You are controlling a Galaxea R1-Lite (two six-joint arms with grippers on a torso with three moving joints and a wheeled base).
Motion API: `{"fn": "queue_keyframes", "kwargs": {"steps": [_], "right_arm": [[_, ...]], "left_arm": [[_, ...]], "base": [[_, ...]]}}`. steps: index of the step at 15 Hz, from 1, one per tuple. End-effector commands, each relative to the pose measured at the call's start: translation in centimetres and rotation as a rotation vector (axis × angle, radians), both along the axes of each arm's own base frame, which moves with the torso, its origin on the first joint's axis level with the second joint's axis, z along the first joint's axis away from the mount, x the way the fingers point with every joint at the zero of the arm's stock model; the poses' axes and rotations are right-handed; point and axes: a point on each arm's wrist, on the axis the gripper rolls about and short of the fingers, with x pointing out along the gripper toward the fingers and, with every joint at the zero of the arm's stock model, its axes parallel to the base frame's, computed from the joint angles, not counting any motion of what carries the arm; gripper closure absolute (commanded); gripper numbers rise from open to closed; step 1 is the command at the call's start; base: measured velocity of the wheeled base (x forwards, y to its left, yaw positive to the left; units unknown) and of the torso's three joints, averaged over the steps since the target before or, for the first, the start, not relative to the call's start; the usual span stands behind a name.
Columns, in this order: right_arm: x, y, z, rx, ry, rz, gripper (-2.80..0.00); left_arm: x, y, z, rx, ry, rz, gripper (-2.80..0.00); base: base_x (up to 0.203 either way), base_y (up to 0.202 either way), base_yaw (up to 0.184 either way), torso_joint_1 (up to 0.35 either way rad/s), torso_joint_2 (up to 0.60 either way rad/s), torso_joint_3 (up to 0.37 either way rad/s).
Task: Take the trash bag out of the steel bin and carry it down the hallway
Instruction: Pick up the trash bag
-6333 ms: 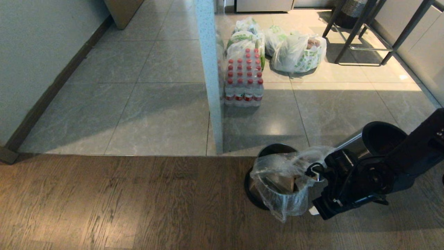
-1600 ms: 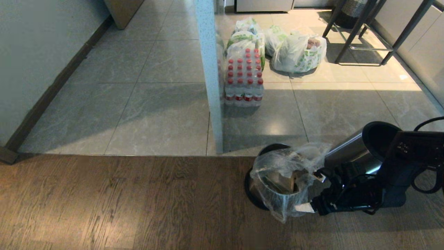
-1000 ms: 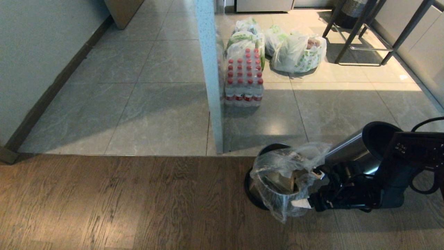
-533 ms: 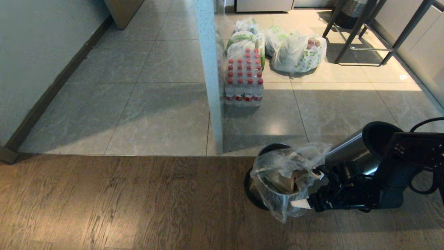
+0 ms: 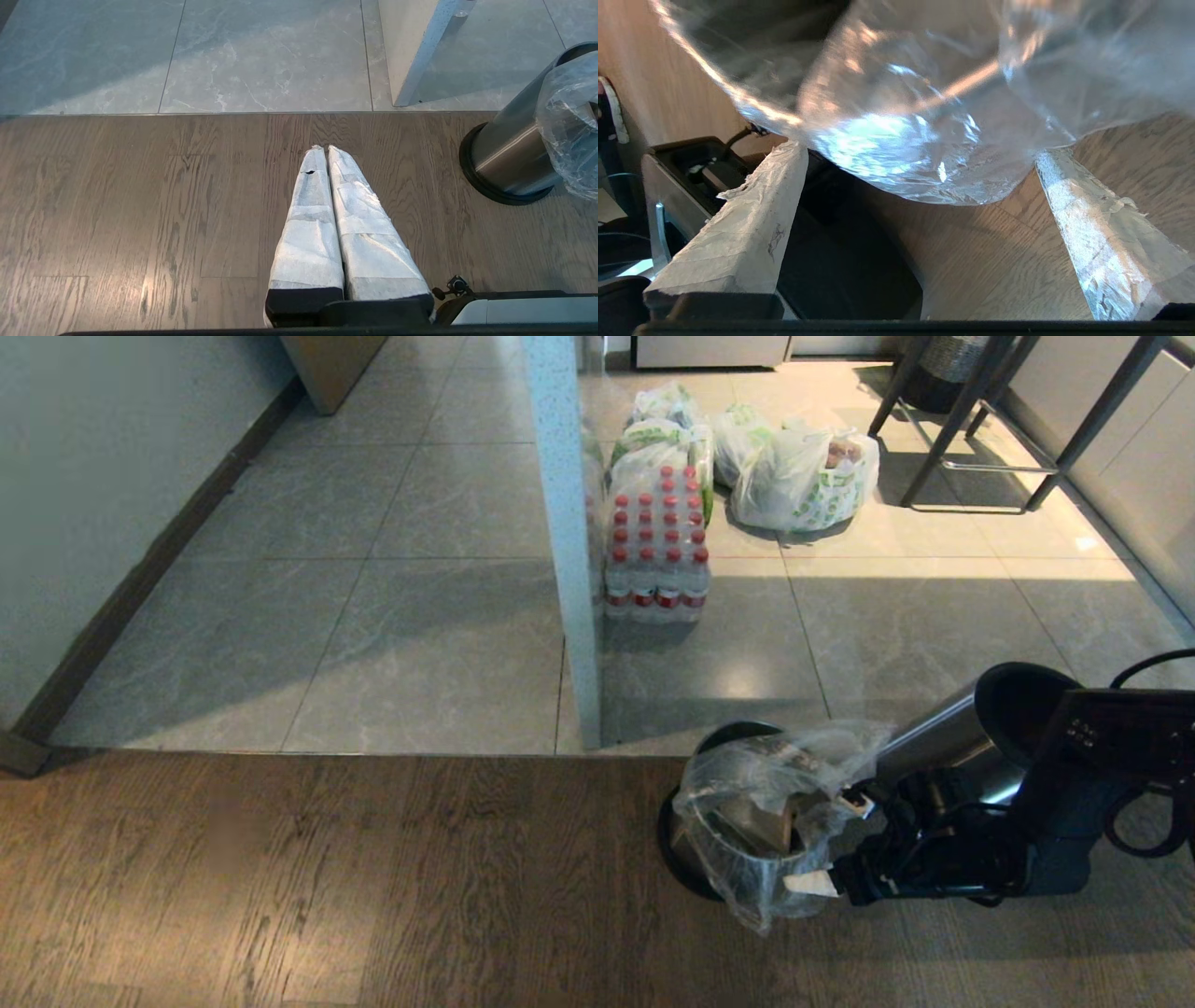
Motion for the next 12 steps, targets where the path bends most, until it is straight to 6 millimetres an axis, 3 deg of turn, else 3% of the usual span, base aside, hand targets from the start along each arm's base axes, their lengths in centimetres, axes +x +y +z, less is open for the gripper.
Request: {"fn": "queue_keyframes", "kwargs": {"steps": [1,4,5,9,12], "right_arm": [[0.0,-0.1,1.4,0.005,-0.038,-0.001,-2.80],[-0.5,-1.3,5.5,0.005,-0.134,-0.039,-2.80],[-0.7,-1.8,6.9,0.003,-0.173,-0.055,0.00],[-1.6,-3.0,12.2,-0.019,-0.319,-0.098,0.00],[-2.2,-3.1,14.4,-0.058,-0.372,-0.147,0.00]], "left_arm": [[0.0,0.0,0.0,0.001,0.002,0.000,0.00],[0.0,0.0,0.0,0.000,0.002,0.000,0.00],[0.0,0.0,0.0,0.000,0.001,0.000,0.00],[0.0,0.0,0.0,0.000,0.002,0.000,0.00],[0.0,0.0,0.0,0.000,0.002,0.000,0.00]], "base": [[0.000,0.000,0.000,0.000,0.00,0.000],[0.000,0.000,0.000,0.000,0.00,0.000],[0.000,0.000,0.000,0.000,0.00,0.000],[0.000,0.000,0.000,0.000,0.00,0.000],[0.000,0.000,0.000,0.000,0.00,0.000]]}}
